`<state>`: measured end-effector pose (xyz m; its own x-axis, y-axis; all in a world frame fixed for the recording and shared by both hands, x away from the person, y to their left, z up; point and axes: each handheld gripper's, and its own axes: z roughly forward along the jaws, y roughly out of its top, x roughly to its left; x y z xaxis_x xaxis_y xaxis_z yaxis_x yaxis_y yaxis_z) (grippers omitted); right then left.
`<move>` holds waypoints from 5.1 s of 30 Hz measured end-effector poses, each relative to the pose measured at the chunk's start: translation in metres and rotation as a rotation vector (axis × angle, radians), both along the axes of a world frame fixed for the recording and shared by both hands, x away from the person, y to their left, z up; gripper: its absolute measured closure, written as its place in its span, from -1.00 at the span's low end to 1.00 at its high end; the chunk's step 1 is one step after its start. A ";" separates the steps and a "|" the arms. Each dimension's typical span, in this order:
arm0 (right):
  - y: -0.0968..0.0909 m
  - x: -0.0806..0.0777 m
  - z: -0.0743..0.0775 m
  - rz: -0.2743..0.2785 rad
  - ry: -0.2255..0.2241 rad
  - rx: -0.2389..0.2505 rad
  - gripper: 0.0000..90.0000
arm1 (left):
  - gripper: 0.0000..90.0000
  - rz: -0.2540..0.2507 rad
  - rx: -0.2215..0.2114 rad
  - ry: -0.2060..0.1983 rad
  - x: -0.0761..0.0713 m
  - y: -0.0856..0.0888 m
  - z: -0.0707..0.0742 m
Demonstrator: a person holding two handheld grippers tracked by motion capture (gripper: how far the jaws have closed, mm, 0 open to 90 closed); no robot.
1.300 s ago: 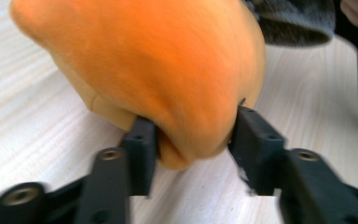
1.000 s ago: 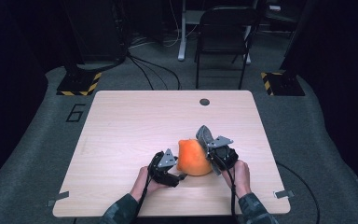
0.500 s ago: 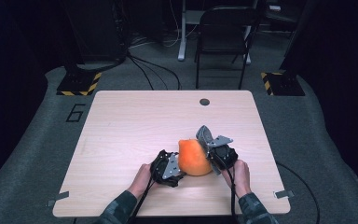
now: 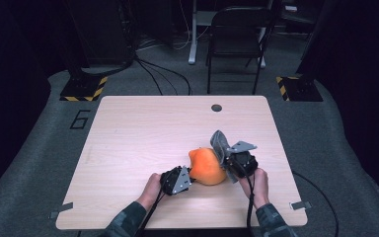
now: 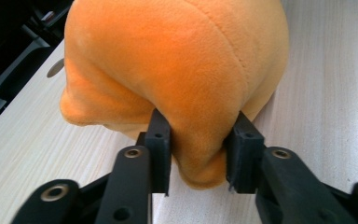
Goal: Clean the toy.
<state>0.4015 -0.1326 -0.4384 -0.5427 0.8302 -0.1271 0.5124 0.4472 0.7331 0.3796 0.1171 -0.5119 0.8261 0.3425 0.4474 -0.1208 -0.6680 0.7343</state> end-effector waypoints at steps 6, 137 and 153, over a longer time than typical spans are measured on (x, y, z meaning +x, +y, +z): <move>-0.048 0.001 0.006 -0.127 -0.003 0.029 0.72 | 0.64 0.000 -0.014 -0.001 0.000 0.001 -0.001; -0.009 -0.018 0.033 -0.018 -0.063 0.017 0.69 | 0.68 0.238 -0.471 0.693 0.014 0.008 0.031; 0.020 -0.013 0.004 0.055 0.005 -0.060 0.70 | 0.38 0.216 -0.447 0.661 0.016 0.007 0.028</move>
